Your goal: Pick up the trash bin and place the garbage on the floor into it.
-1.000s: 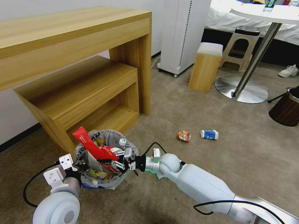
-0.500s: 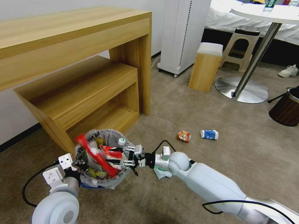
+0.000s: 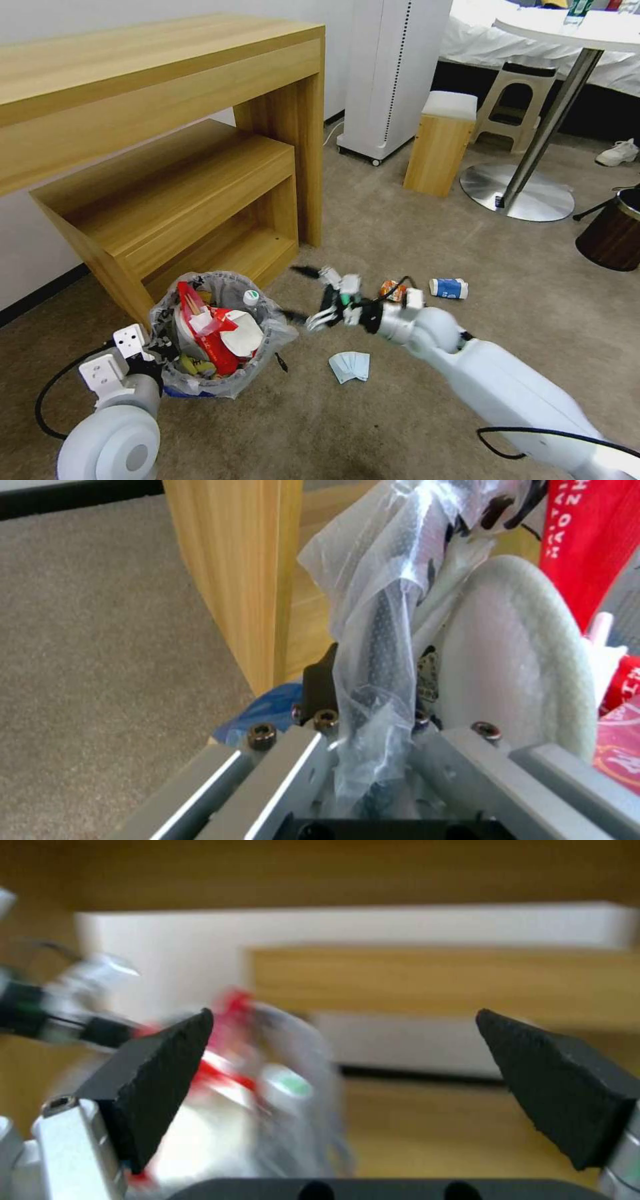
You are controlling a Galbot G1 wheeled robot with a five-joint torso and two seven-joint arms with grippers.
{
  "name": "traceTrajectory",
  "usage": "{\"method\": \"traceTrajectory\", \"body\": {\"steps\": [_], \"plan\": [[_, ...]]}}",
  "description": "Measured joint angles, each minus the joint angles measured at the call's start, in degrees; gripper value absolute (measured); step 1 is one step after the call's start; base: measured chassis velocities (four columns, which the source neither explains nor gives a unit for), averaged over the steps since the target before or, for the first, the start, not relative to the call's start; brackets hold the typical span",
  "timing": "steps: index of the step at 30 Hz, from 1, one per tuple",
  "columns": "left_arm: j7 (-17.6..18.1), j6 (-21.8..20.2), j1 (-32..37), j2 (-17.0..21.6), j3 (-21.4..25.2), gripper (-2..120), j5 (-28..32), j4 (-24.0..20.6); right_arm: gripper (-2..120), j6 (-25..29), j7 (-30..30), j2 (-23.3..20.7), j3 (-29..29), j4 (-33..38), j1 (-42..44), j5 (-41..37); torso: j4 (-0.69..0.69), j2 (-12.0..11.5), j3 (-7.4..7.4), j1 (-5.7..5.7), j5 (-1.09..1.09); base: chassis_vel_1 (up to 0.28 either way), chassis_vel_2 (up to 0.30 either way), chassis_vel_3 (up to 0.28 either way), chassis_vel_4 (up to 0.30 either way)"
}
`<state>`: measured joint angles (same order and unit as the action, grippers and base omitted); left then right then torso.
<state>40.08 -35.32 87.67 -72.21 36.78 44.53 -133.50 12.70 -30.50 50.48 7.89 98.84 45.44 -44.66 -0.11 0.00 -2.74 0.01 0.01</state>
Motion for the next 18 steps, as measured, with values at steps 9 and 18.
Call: {"method": "traceTrajectory", "body": {"steps": [9, 18], "plan": [[0.1, 0.0, -0.3, -0.2, 0.4, 0, 0.6, -0.1, 100, -11.9, 24.0, -3.2, -10.4, 5.9, 15.8, 10.1, -0.01, 0.0, 0.0, 0.0, 0.0, 0.0, 0.0, 0.0, 0.0], [-0.1, 0.1, 0.9, -0.2, 0.7, 0, 0.9, -1.6, 100, -13.0, 16.1, 0.9, -12.3, -6.6, 18.2, 18.4, -0.01, 0.0, 0.0, 0.0, 0.0, 0.0, 0.0, 0.0, 0.0]]}}
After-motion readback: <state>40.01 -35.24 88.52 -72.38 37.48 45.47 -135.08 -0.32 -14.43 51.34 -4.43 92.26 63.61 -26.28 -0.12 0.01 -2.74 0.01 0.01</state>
